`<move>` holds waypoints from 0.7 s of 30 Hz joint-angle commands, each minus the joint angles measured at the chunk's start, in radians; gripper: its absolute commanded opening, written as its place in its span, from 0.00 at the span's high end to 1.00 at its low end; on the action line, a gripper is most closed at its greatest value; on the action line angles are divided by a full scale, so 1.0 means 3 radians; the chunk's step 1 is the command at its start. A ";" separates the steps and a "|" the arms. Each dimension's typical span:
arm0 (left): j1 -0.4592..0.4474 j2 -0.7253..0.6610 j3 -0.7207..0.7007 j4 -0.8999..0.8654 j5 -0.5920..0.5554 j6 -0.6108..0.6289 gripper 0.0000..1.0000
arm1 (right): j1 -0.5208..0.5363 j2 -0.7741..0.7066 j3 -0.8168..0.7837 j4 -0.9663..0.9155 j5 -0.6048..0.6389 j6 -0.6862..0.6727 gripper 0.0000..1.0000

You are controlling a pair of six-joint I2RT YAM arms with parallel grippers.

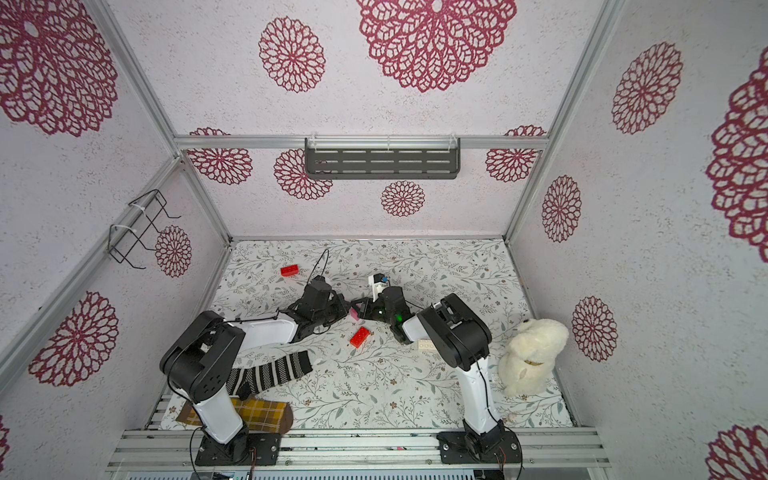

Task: Assemble an ice cream with lego
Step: Assemble the lego brick with the lego brick.

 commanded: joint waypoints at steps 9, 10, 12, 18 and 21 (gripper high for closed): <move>0.0046 -0.0190 -0.0112 -0.0020 -0.0001 -0.0002 1.00 | 0.0053 0.0096 0.0002 -0.0971 0.0168 -0.0188 1.00; 0.0064 -0.0230 -0.0109 -0.0057 -0.0006 0.0034 1.00 | 0.0055 0.0046 0.0021 -0.0979 0.0156 -0.0187 1.00; 0.0076 -0.0265 -0.0081 -0.0112 0.0021 0.0081 1.00 | 0.0055 -0.0051 0.0080 -0.0993 0.0131 -0.0208 1.00; 0.0085 -0.0305 -0.0007 -0.0246 0.0067 0.0192 1.00 | 0.0055 -0.0293 0.0336 -0.1041 0.0052 -0.0185 1.00; 0.0106 -0.0297 0.0057 -0.0373 0.0069 0.0288 1.00 | 0.0050 -0.0322 0.0478 -0.1077 -0.0010 -0.0147 1.00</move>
